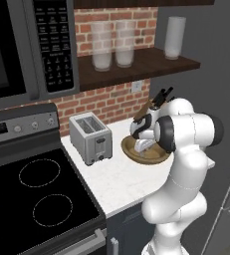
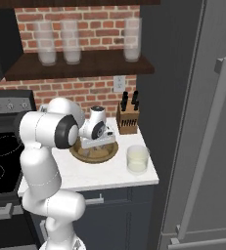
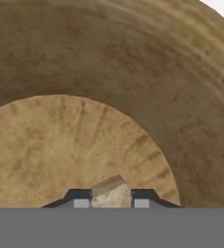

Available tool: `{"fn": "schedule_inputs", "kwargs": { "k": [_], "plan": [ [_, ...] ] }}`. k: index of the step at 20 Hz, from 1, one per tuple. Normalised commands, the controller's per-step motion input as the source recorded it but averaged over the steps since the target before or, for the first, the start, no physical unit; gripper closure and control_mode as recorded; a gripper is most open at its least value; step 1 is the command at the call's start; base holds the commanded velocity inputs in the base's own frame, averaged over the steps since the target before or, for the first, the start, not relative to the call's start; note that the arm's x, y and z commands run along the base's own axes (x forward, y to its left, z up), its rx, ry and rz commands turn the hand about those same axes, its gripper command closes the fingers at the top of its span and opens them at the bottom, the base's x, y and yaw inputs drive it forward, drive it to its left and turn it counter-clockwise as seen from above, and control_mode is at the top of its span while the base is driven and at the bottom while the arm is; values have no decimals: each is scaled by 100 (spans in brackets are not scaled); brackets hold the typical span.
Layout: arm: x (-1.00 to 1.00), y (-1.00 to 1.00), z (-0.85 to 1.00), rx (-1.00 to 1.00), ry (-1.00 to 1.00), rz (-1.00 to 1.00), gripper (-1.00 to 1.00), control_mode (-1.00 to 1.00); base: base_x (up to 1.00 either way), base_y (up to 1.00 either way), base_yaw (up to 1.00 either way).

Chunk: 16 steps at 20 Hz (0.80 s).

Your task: Grab a lemon wedge from the fridge and one ice cube from the ice bowl, and put them in the glass of lemonade.

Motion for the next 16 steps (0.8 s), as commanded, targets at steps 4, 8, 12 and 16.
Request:
{"fn": "schedule_inputs", "kwargs": {
  "k": [4, 8, 12, 16],
  "plan": [
    [0, 0, 0, 0, 0, 0, 100, -100, 0, 0, 0],
    [-3, 1, 7, 0, 0, 0, 100, -100, 0, 0, 0],
    [-33, 14, 51, 0, -6, 4, 100, -100, 0, 0, 0],
    [-25, 27, 67, 0, -8, 9, 100, -100, 0, 0, 0]
  ]
}}
